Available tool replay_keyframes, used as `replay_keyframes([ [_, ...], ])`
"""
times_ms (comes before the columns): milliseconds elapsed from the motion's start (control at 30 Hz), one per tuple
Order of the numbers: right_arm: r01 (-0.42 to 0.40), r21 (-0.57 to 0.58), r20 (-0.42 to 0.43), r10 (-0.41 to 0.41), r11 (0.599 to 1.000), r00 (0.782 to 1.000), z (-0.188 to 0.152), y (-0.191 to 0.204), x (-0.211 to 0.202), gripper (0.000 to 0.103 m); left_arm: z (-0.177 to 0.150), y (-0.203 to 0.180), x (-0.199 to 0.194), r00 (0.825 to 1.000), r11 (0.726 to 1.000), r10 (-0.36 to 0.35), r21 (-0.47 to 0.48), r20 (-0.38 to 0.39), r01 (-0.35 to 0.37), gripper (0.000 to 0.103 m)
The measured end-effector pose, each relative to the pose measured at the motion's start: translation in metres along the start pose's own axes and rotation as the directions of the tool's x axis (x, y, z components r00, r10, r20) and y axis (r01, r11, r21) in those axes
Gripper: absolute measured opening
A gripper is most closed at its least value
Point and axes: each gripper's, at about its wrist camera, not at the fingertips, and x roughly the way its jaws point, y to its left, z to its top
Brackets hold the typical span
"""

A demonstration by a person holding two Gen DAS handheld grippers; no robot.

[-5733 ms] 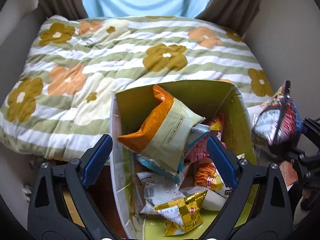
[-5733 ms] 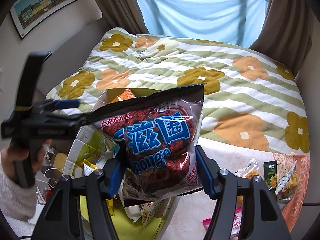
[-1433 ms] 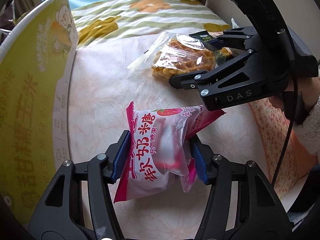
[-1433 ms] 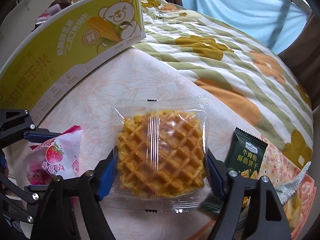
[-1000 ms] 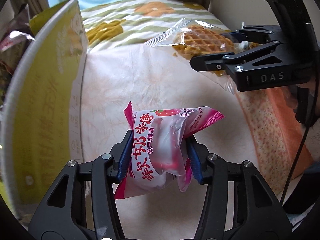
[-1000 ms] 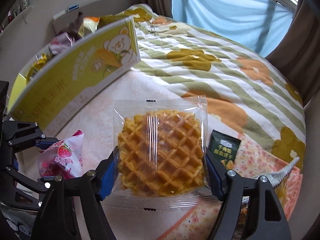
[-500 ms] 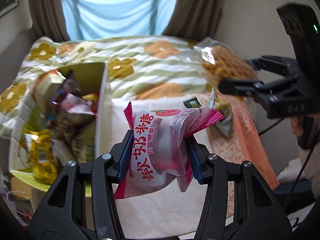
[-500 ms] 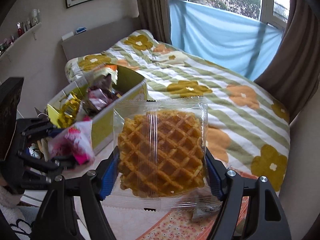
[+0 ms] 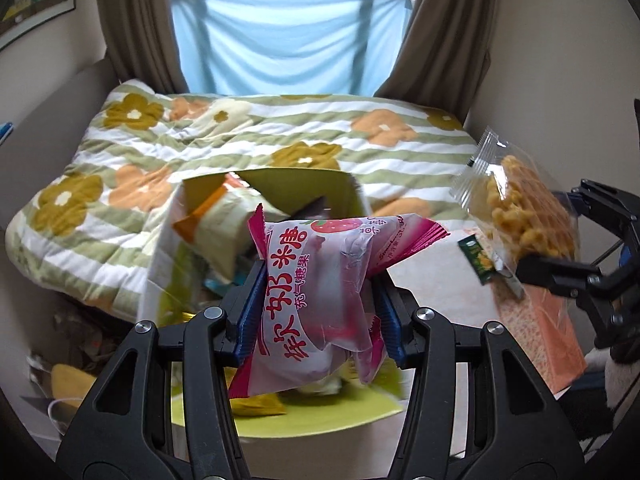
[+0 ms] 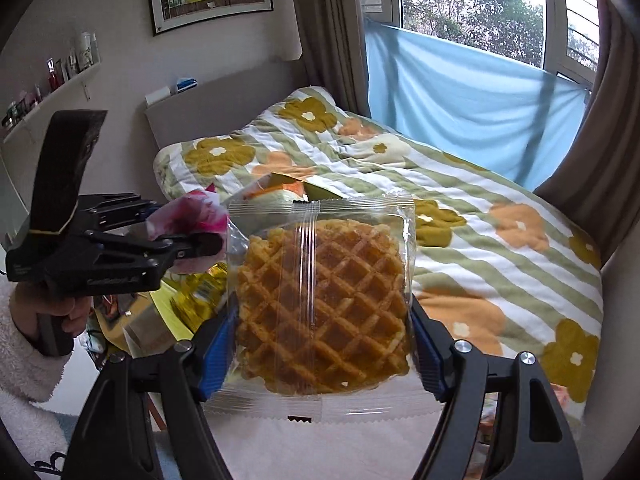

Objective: Organize snacks
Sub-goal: 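Carry the pink candy bag and waffle packet over the box and open both tools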

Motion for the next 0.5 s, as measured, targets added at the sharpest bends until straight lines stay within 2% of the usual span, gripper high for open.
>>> replay_keyframes([
  [233, 0.002, 0.133, -0.045, 0.004, 0.991, 0.999, 0.016, 0.036, 0.060, 0.072, 0.007, 0.068, 0.034, 0.996, 0.998, -0.014, 0.060, -0.085, 0.019, 0.047],
  [367, 0.047, 0.177, -0.060, -0.036, 0.983, 0.998, 0.019, 0.049, 0.077, 0.072, 0.012, 0.092, 0.051, 0.992, 0.995, -0.027, 0.097, -0.121, 0.038, 0.049],
  [400, 0.058, 0.187, -0.064, -0.047, 0.981, 0.997, 0.019, 0.050, 0.079, 0.072, 0.014, 0.095, 0.053, 0.992, 0.994, -0.020, 0.107, -0.121, 0.033, 0.053],
  [467, 0.079, 0.216, -0.076, -0.064, 0.973, 0.995, 0.018, 0.052, 0.083, 0.072, 0.017, 0.099, 0.059, 0.993, 0.990, -0.008, 0.138, -0.114, 0.023, 0.076],
  [500, 0.092, 0.227, -0.084, -0.074, 0.970, 0.994, 0.017, 0.054, 0.084, 0.072, 0.018, 0.101, 0.061, 0.994, 0.989, 0.000, 0.145, -0.108, 0.015, 0.100],
])
